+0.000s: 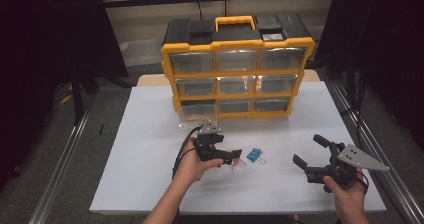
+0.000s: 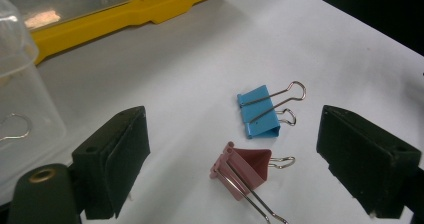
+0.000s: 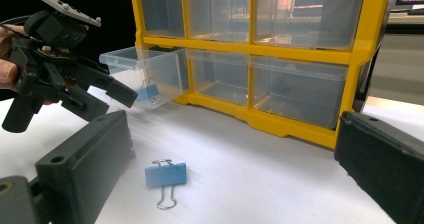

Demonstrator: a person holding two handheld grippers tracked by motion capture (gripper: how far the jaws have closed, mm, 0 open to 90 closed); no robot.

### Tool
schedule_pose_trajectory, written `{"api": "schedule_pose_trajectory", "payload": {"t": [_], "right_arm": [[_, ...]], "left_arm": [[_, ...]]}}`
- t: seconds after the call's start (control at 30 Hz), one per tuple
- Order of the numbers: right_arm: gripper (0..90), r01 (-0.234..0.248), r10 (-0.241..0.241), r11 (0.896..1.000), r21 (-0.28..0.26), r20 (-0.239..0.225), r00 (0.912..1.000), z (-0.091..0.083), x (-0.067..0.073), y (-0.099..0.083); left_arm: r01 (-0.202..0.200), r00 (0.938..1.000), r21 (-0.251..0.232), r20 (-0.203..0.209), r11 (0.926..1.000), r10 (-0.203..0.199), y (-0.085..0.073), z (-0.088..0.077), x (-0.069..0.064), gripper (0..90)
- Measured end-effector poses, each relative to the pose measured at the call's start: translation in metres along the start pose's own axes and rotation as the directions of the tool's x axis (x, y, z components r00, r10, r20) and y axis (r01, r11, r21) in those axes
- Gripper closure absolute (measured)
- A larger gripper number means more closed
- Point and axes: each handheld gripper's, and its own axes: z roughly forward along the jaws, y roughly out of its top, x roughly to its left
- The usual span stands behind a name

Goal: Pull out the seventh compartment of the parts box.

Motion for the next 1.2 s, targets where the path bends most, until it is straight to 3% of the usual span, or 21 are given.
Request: {"api": "schedule_pose_trajectory", "payload": {"t": [0.07,0.23,0.27,0.6,0.77,0.8,0.9,1.2], "right_arm": [[1.5,-0.001,0.001,1.0,0.001,-0.002,1.0,0.0,0.0,0.0],[1.5,-0.001,0.001,1.0,0.0,-0.006,1.0,0.001,0.0,0.0],[1.5,-0.001,0.001,1.0,0.0,-0.006,1.0,0.001,0.0,0.0],[1.7,0.003,-0.003,1.0,-0.002,-0.006,1.0,0.001,0.0,0.0],[1.7,-0.002,0.002,1.0,0.0,-0.005,1.0,0.0,0.0,0.0],[1.7,-0.003,0.003,1.0,-0.001,-0.005,1.0,0.0,0.0,0.0],[1.7,-0.009,0.009,1.0,-0.003,-0.001,1.0,0.001,0.0,0.001],[1.7,-0.003,0.003,1.0,0.0,-0.008,1.0,0.001,-0.001,0.0]], "left_arm": [[-0.012,0.9999,0.007,-0.012,0.9999,0.012,0.0,0.0,-0.001,14.1],[-0.021,0.9998,-0.001,0.001,0.9998,0.021,-0.002,0.001,-0.002,15.7],[-0.031,0.9994,0.015,-0.013,0.9994,0.031,-0.002,0.0,-0.003,16.3],[-0.074,0.9973,0.042,-0.001,0.9964,0.074,-0.007,0.004,-0.006,26.1],[-0.08,0.9965,0.027,0.026,0.9964,0.079,-0.01,0.008,-0.007,27.3],[-0.085,0.9963,0.05,0.009,0.9951,0.085,-0.01,0.007,-0.008,27.9],[-0.099,0.9951,0.048,0.017,0.994,0.098,-0.012,0.01,-0.007,30.0],[-0.135,0.9907,0.059,0.021,0.989,0.134,-0.017,0.013,-0.005,47.2]]}}
